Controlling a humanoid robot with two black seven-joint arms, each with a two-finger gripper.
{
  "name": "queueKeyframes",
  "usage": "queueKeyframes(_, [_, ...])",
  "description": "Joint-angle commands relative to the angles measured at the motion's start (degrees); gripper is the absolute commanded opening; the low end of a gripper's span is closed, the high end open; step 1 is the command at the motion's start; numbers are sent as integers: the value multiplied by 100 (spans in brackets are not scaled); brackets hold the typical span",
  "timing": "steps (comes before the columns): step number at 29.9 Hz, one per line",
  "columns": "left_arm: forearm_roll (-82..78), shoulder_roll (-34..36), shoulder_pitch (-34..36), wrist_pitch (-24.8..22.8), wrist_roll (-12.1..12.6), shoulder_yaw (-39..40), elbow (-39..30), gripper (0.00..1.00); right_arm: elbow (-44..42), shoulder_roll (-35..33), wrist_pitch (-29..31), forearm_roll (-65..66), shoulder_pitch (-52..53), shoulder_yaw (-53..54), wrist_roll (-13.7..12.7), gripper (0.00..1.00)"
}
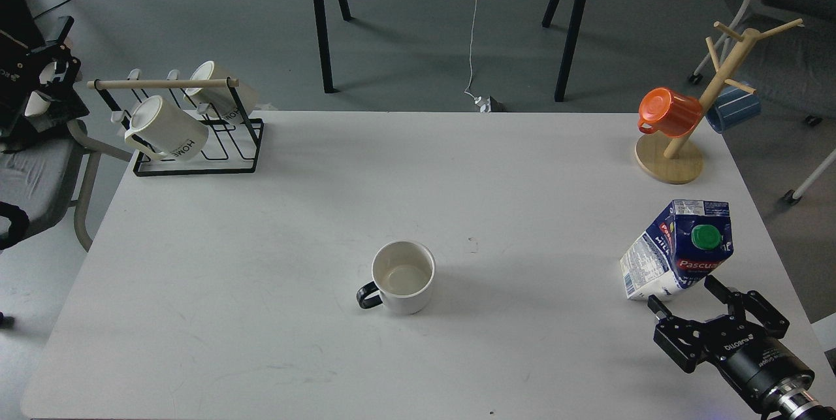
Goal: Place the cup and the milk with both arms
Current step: 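Bring the right gripper up to the milk carton's near side, then close the right gripper on the milk carton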
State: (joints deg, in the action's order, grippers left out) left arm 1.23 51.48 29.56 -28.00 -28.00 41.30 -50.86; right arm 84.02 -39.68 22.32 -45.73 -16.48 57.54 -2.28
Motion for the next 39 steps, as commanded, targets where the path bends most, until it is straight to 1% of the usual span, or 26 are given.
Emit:
queueKeyframes(1, [0, -7, -2, 0, 0, 1, -2, 79, -202, 92, 18, -6, -4, 91, -9, 96])
queueKeyframes(9, [-8, -33, -11, 0, 0, -7, 6, 79, -431, 408, -61, -6, 13, 319, -9, 96])
queueKeyframes(12, [-8, -42, -20, 0, 0, -8, 15, 79, -457, 513, -96, -6, 197, 250, 0, 96])
queueKeyframes(16, [-8, -42, -20, 0, 0, -8, 15, 79, -588, 759, -342, 3, 356, 258, 9, 96])
queueKeyframes(26, [-8, -51, -46, 0, 0, -8, 15, 79, -1098, 1146, -413, 126, 725, 249, 9, 95])
queueKeyframes(27, [-8, -51, -46, 0, 0, -8, 15, 79, -1107, 1155, -422, 126, 725, 249, 9, 93])
queueKeyframes(28, [-8, -51, -46, 0, 0, -16, 15, 79, -1107, 1155, -439, 126, 725, 258, 9, 88])
queueKeyframes(29, [-8, -51, -55, 0, 0, -16, 15, 79, -1107, 1155, -439, 126, 725, 240, 9, 80])
queueKeyframes(31, [-8, -59, -55, 0, 0, -16, 15, 79, -1099, 1155, -422, 135, 725, 232, 17, 54])
queueKeyframes(32, [-8, -59, -55, 0, 0, -16, 15, 79, -1099, 1155, -404, 144, 725, 223, 26, 45])
queueKeyframes(35, [-8, -59, -73, 0, 0, -16, 15, 79, -1081, 1190, -360, 249, 725, 223, 88, 33])
queueKeyframes(39, [-17, -59, -99, 0, 0, -16, 15, 79, -1064, 1304, -351, 381, 725, 275, 96, 27])
